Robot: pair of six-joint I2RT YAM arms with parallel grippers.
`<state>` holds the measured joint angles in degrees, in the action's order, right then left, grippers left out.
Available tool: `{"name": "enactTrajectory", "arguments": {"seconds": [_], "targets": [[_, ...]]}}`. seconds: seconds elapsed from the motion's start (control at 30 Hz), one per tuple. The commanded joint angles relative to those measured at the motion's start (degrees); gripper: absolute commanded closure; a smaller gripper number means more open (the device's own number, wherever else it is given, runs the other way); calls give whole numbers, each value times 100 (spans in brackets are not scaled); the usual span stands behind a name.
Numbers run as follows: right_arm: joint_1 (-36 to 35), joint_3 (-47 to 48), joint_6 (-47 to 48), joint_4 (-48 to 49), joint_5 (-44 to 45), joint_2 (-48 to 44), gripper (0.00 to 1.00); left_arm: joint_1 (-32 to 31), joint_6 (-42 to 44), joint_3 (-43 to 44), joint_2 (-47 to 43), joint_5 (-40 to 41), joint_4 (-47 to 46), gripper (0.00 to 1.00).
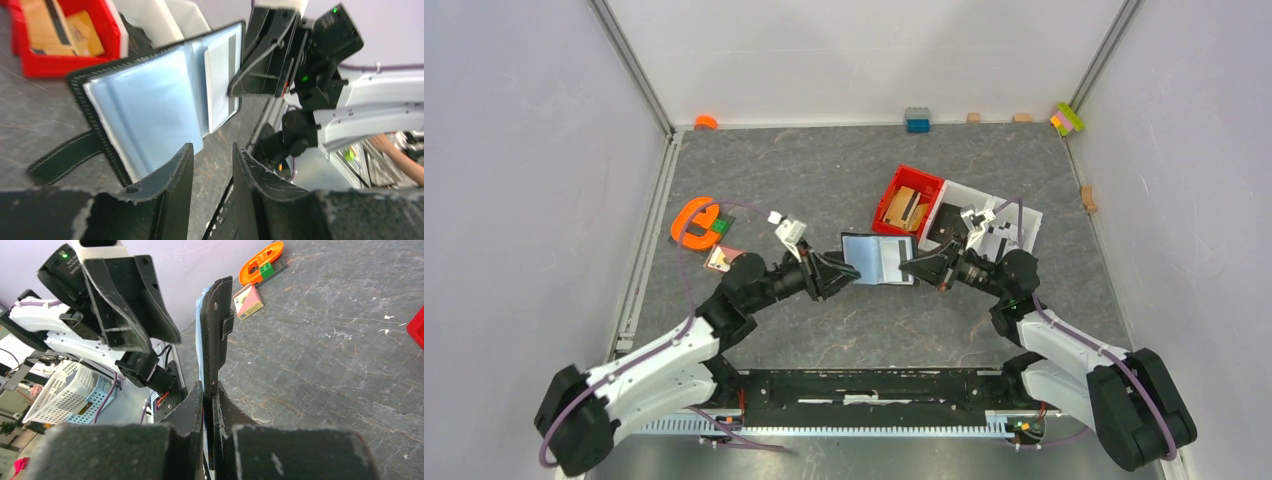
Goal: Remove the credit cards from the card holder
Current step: Remove the credit card from the card holder.
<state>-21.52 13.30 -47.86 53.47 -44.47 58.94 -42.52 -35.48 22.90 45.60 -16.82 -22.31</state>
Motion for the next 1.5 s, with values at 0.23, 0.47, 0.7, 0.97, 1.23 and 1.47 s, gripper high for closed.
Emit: {"name": "enactTrajectory", "arguments": {"seconds": [0.23,0.47,0.7,0.97,1.23,1.47], "targets": [[-537,188,-327,594,-163,291,100,-300,159,282,975,-1008,-1047,55],[-870,303,-295,621,-181,480,100,-300,147,262,903,-806,-958,56],[-1038,327,-336,802,-192,586,100,-300,234,352,957,-495,-583,53],[-1178,344,-450,1073,-224,821,100,-300,-321,117,1137,-1619,-2018,67],[-1192,339,-593,1323,-261,1029,98,-300,-264,22,936,-1562,-2052,87],[-1120,362,-330,1009,-245,772,64,-292,-82,123,813,-1103,-1398,96]]}}
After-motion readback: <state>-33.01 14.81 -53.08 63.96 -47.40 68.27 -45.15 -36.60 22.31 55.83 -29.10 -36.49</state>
